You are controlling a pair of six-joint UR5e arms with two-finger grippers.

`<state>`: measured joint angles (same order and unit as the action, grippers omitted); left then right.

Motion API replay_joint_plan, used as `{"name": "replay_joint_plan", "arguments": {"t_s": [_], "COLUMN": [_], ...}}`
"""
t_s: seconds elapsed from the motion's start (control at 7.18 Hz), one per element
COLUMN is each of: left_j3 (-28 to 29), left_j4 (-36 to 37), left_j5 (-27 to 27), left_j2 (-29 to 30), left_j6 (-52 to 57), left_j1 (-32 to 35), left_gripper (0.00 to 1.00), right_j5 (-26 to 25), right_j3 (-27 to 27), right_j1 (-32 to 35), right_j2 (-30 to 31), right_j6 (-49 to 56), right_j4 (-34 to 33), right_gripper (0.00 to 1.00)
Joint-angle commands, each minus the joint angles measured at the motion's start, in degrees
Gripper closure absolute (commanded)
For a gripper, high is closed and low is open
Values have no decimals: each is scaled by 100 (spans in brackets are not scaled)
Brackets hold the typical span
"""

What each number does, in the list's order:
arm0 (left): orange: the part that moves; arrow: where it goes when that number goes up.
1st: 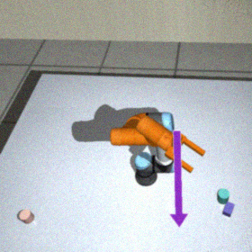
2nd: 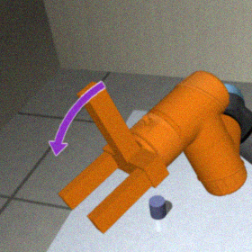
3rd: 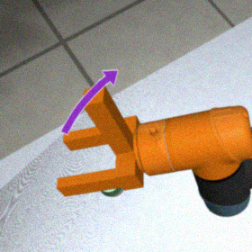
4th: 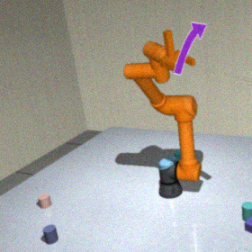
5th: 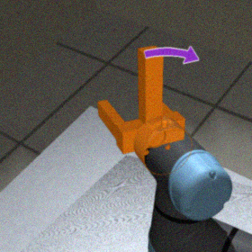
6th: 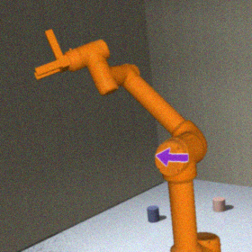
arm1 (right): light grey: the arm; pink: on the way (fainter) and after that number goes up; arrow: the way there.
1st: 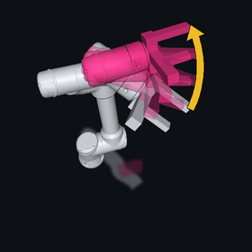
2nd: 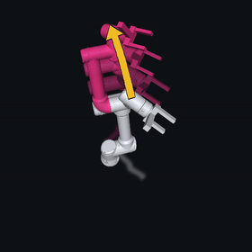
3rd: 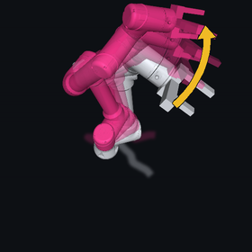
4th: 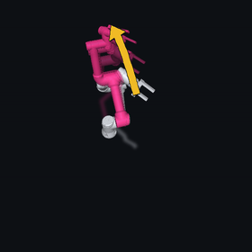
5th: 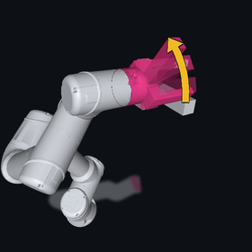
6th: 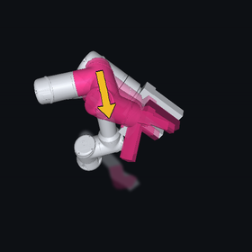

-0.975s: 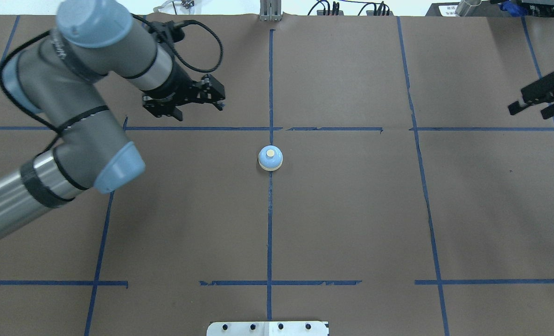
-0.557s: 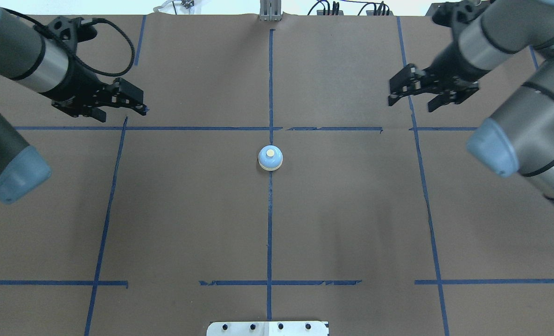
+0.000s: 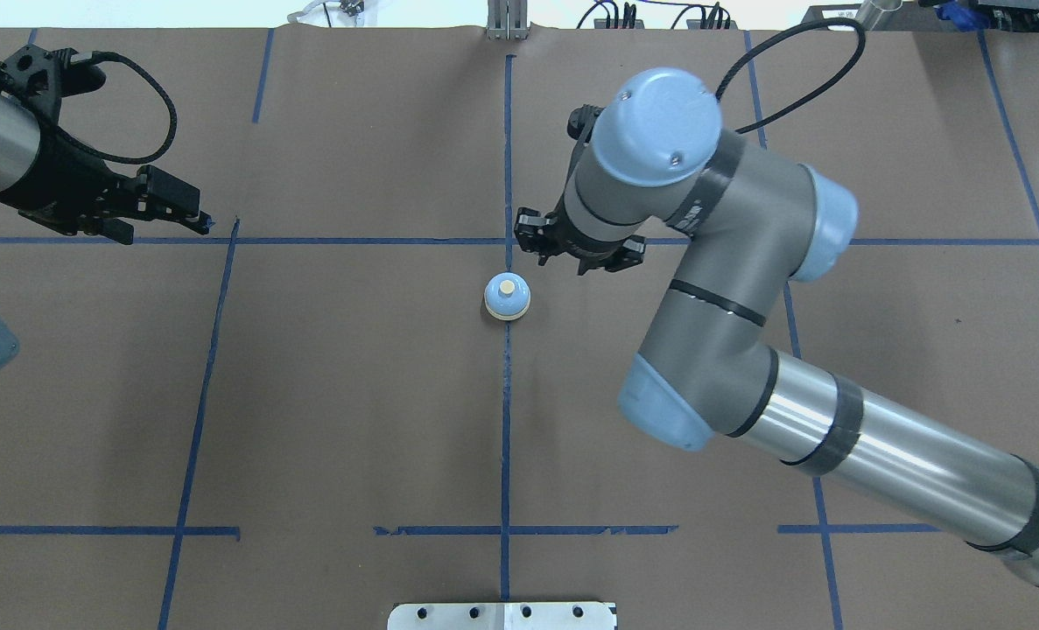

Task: Place and press bell with both arms
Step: 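Press down on the bell's top button with the right gripper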

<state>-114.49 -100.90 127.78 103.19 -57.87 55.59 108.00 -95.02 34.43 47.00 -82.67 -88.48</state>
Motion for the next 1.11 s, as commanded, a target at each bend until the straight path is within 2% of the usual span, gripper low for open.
{"name": "replay_joint_plan", "arguments": {"t_s": [0.0, 0.42, 0.56, 0.98], "left_j3": [-143, -161, -170, -249], "left_j4": [0, 0, 0, 0], "left_j5": [-8, -17, -17, -25], "left_j2": [-141, -159, -203, -247], "left_j6": [3, -5, -5, -5], "left_j1": [13, 13, 13, 13], "left_gripper": [0, 0, 0, 0], "right_j5": [-148, -165, -174, -192], "right_j3": [614, 1203, 1553, 2047], "right_j1": [-234, -296, -296, -314], "right_j2": [-279, -603, -752, -771], "right_j6": [-750, -698, -689, -689], "right_j4": [477, 489, 611, 1032], "right_gripper": [100, 100, 100, 100]}}
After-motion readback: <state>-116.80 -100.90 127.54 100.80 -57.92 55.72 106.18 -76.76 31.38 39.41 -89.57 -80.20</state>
